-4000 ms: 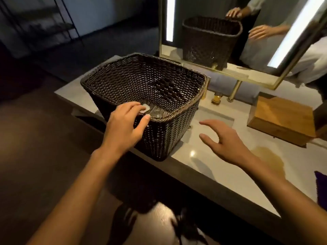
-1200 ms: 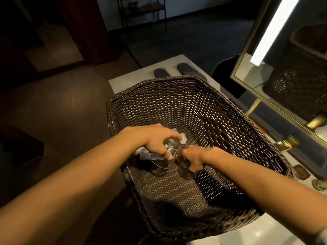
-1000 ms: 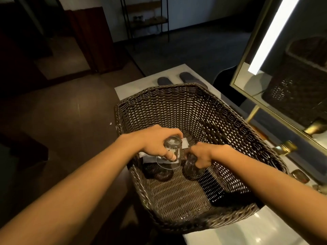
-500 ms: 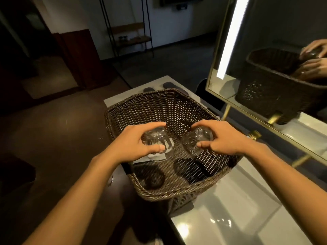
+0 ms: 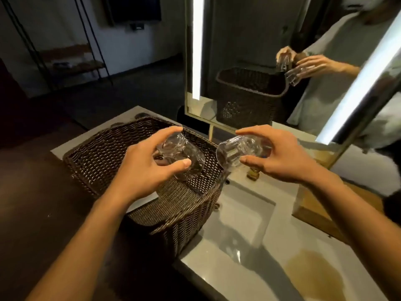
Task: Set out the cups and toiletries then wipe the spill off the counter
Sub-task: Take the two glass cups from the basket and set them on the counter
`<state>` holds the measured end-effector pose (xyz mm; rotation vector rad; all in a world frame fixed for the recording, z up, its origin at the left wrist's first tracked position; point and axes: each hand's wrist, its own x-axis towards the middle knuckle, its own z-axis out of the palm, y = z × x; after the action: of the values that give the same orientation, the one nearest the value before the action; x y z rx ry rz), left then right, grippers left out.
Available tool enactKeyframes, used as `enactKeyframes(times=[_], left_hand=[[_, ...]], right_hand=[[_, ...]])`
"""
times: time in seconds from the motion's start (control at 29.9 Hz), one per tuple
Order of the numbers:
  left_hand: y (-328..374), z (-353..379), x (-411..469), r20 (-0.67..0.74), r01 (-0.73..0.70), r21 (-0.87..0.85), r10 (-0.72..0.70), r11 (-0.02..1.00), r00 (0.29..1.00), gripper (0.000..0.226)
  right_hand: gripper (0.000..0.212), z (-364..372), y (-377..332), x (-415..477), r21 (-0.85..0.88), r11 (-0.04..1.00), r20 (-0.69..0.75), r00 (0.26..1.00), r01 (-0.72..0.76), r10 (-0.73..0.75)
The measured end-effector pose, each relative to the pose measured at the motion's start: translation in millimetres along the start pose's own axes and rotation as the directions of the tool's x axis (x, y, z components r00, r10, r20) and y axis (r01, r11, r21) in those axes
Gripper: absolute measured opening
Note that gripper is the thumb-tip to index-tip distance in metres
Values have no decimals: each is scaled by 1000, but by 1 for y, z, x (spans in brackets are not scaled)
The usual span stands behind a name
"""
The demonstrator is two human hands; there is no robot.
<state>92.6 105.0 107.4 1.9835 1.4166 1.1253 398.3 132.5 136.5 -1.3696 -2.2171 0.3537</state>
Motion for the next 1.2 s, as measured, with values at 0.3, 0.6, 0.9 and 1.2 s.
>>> enactKeyframes(times=[0.3, 0.6, 0.9, 1.2], left_hand=[[53, 52, 2, 216, -197, -58, 205, 979, 955, 68], [108, 139, -5, 384, -308, -130, 334, 943, 861, 67], [179, 260, -11, 519, -365, -212, 421, 907, 744, 70], [258, 424, -18, 625, -382, -222, 431, 897, 650, 77]], right_hand=[[58, -52, -10, -113, -47, 959, -137, 952, -281, 272], [59, -104, 21, -227, -113, 835, -206, 835, -538, 510], [59, -144, 89, -318, -134, 687, -245, 695, -714, 676], [62, -183, 205, -412, -144, 561, -242, 579, -815, 779]])
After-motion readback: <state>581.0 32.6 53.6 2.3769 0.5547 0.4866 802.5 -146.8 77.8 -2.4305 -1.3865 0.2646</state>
